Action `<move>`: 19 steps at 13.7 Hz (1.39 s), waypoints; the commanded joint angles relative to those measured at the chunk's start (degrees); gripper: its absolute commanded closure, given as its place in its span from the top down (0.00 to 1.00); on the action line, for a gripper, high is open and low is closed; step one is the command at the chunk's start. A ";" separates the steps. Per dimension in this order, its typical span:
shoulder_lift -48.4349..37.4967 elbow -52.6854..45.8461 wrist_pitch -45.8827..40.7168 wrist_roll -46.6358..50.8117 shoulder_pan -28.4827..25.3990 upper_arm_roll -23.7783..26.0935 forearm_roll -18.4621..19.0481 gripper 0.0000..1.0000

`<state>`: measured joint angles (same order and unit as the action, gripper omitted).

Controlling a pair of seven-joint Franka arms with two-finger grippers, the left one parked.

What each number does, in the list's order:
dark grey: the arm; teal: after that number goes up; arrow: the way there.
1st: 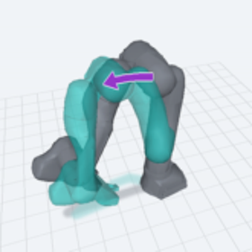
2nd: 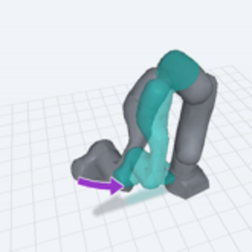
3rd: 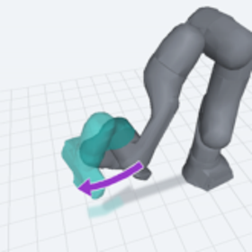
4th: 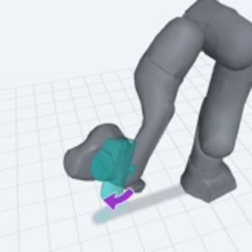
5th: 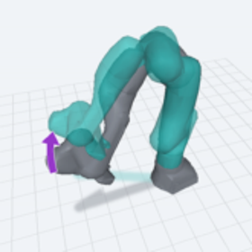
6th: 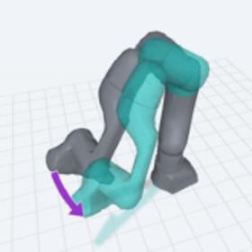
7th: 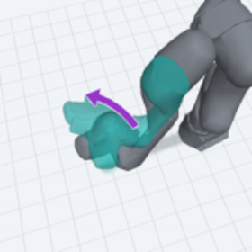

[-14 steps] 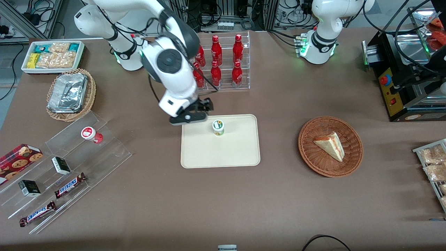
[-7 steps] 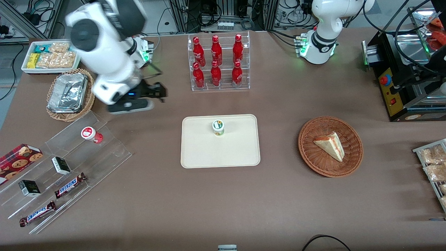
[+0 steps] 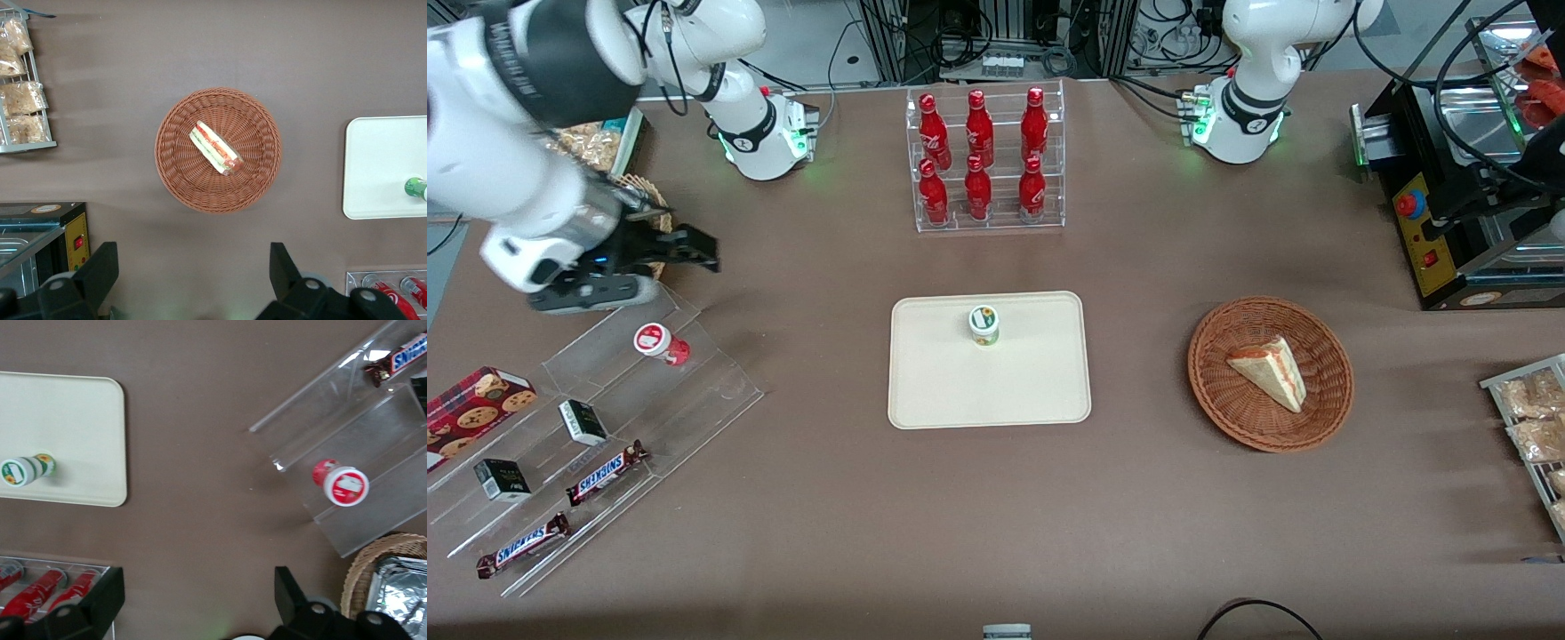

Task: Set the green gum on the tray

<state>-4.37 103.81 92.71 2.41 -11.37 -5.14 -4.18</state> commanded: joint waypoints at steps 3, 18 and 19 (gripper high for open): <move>-0.55 -1.33 -2.45 -4.52 7.22 0.39 -0.39 1.00; 1.81 -6.32 -2.36 -5.49 13.74 0.48 1.36 1.00; 3.13 -8.08 -2.36 -5.57 13.74 0.48 1.45 1.00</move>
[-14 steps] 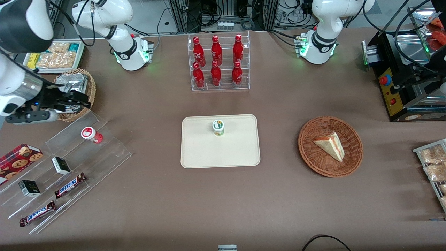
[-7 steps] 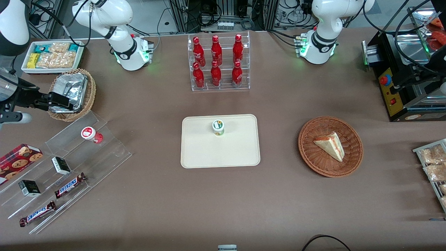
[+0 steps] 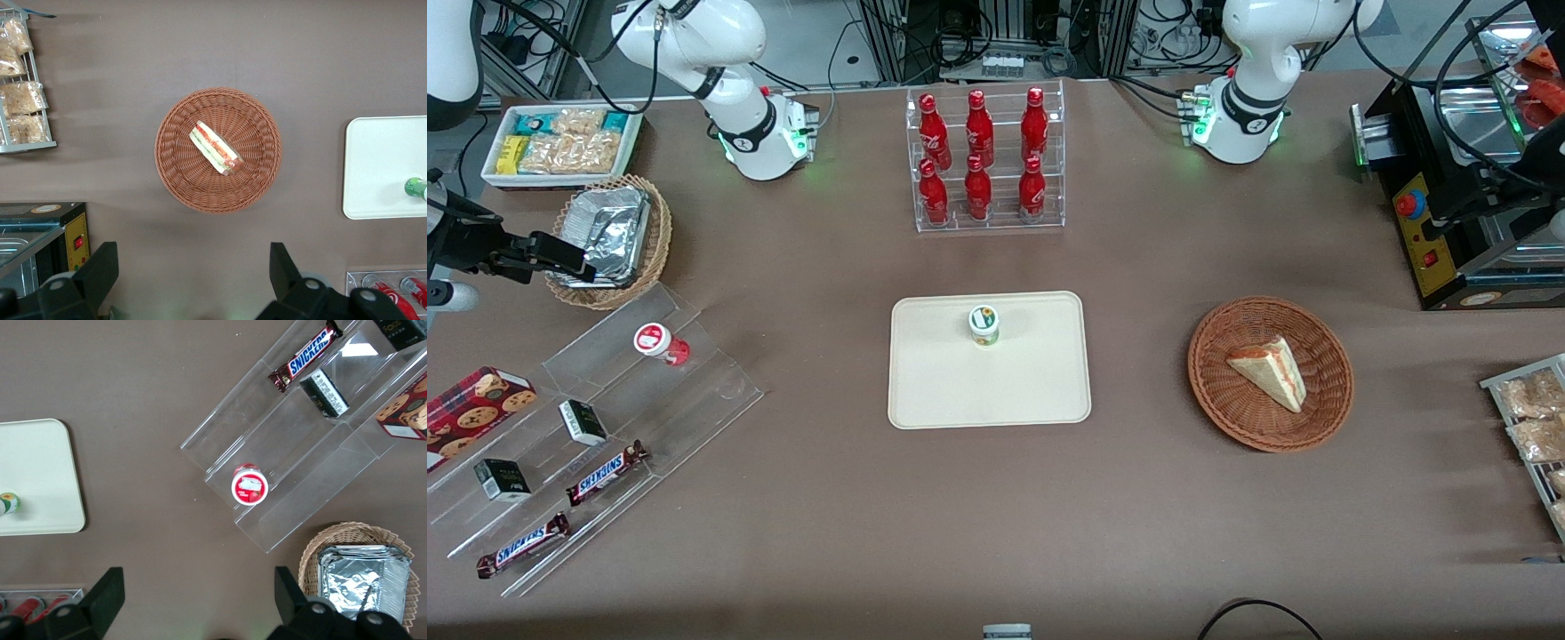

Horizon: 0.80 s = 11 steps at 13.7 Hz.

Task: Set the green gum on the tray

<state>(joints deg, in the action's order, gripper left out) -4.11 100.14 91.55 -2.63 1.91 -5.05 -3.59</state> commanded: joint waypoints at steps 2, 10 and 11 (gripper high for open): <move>4.37 -5.91 -1.20 -0.53 0.38 0.39 0.86 1.00; 5.34 -6.09 -0.93 0.00 -0.06 0.65 3.41 1.00; 5.34 -6.09 -0.84 -0.01 -0.15 0.74 3.76 1.00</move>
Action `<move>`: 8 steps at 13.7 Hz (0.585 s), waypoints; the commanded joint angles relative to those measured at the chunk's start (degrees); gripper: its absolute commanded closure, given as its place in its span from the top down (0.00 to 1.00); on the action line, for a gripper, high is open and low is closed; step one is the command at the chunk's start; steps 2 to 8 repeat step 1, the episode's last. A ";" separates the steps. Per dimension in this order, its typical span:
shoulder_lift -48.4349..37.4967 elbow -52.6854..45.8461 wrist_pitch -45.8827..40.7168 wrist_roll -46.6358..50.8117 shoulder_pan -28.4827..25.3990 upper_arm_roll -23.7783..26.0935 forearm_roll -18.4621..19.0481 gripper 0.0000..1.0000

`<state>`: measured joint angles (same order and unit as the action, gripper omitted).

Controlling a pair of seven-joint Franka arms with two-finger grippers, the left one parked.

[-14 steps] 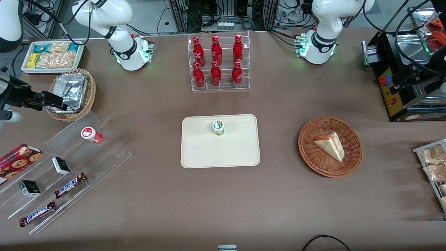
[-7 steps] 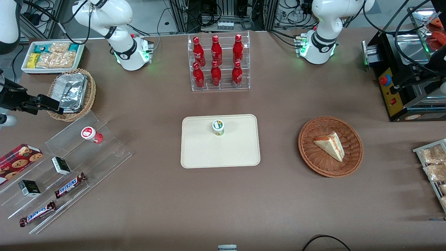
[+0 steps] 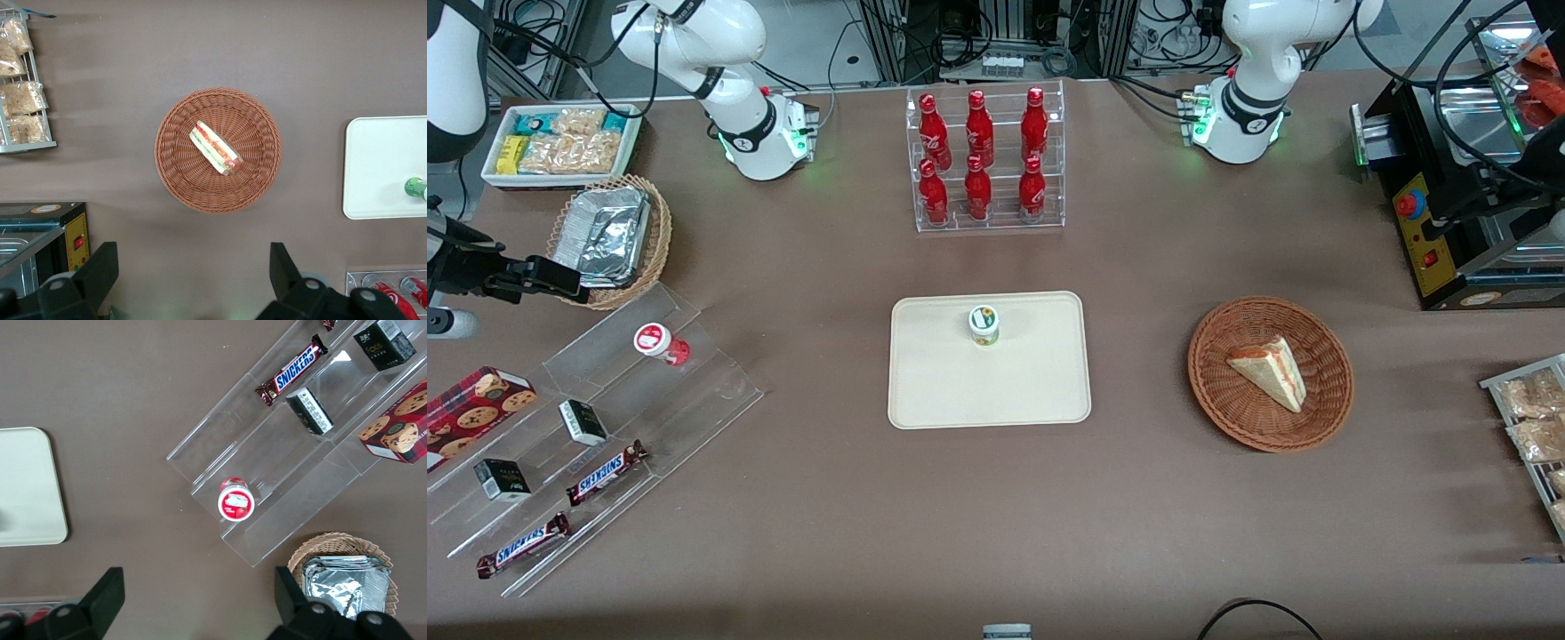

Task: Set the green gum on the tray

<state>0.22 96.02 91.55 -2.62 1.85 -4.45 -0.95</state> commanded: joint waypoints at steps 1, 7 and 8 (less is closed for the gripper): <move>1.02 -1.98 -0.85 -0.02 -0.09 0.23 2.00 1.00; 1.02 -1.98 -0.85 -0.02 -0.09 0.23 2.00 1.00; 1.02 -1.98 -0.85 -0.02 -0.09 0.23 2.00 1.00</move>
